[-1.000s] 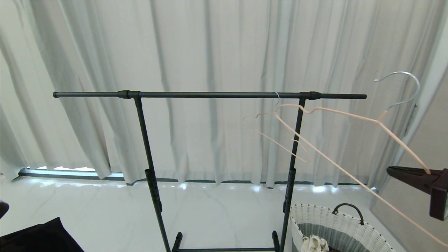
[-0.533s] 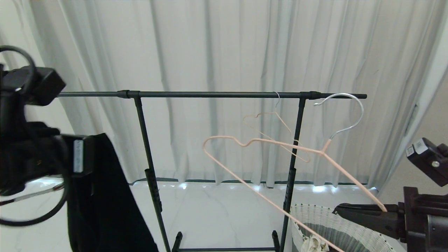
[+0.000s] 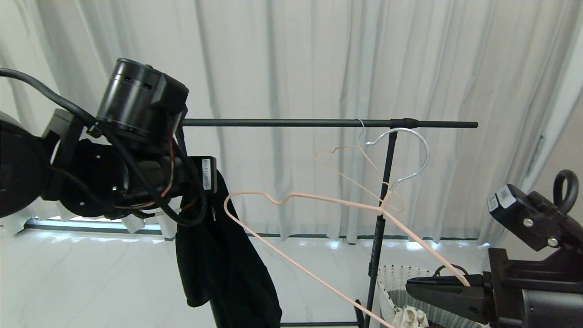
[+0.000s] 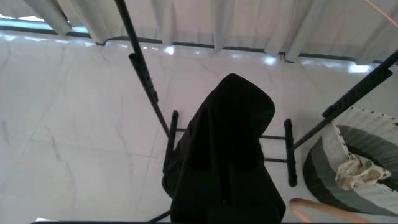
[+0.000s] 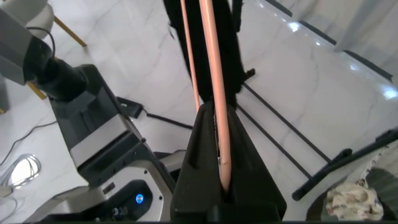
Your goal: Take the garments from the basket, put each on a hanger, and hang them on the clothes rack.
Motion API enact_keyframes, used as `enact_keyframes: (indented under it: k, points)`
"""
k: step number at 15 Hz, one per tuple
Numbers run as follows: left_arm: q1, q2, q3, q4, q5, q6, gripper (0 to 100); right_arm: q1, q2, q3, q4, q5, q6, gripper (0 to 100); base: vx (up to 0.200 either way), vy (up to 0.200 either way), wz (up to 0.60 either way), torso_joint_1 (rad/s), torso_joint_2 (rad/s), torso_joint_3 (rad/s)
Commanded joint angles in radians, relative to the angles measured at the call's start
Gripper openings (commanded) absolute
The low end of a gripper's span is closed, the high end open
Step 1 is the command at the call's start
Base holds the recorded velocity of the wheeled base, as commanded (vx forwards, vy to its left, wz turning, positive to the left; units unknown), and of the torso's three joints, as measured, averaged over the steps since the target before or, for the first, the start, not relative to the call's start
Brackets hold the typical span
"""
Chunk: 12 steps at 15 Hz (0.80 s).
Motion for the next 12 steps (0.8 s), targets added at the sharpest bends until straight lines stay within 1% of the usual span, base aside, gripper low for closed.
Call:
enact_keyframes:
  k: [1,2,3,4,6,10,12]
  points:
    - [-0.022,0.044,-0.013,0.000,0.006,-0.015,0,0.006,0.045,-0.004,-0.012,0.002,0.001,0,0.000,0.000,0.00,0.000,0.00,0.000]
    - [-0.033,0.050,-0.023,0.000,0.006,-0.033,0,0.006,0.053,-0.012,-0.014,0.002,0.001,0,0.000,0.000,0.00,0.000,0.00,0.000]
    - [-0.051,0.070,-0.043,0.000,0.008,-0.070,0,0.008,0.066,-0.023,-0.014,0.002,0.003,0,0.000,0.000,0.00,0.000,0.00,0.000]
    - [-0.059,0.082,-0.052,0.000,0.019,-0.081,0,0.019,0.071,-0.032,-0.014,0.000,0.003,0,0.000,0.000,0.00,0.000,0.00,0.000]
    - [-0.059,0.108,-0.074,0.000,0.060,-0.082,0,0.022,0.076,-0.037,-0.014,0.000,0.007,0,0.000,0.000,0.00,0.000,0.00,0.000]
    - [-0.065,0.100,-0.077,0.000,0.065,-0.082,0,0.019,0.102,-0.040,-0.037,-0.007,0.012,0,0.000,0.000,0.00,0.000,0.00,0.000]
    - [-0.082,0.097,-0.075,0.000,0.065,-0.082,0,0.019,0.118,-0.058,-0.038,-0.009,0.012,0,0.000,0.000,0.00,0.000,0.00,0.000]
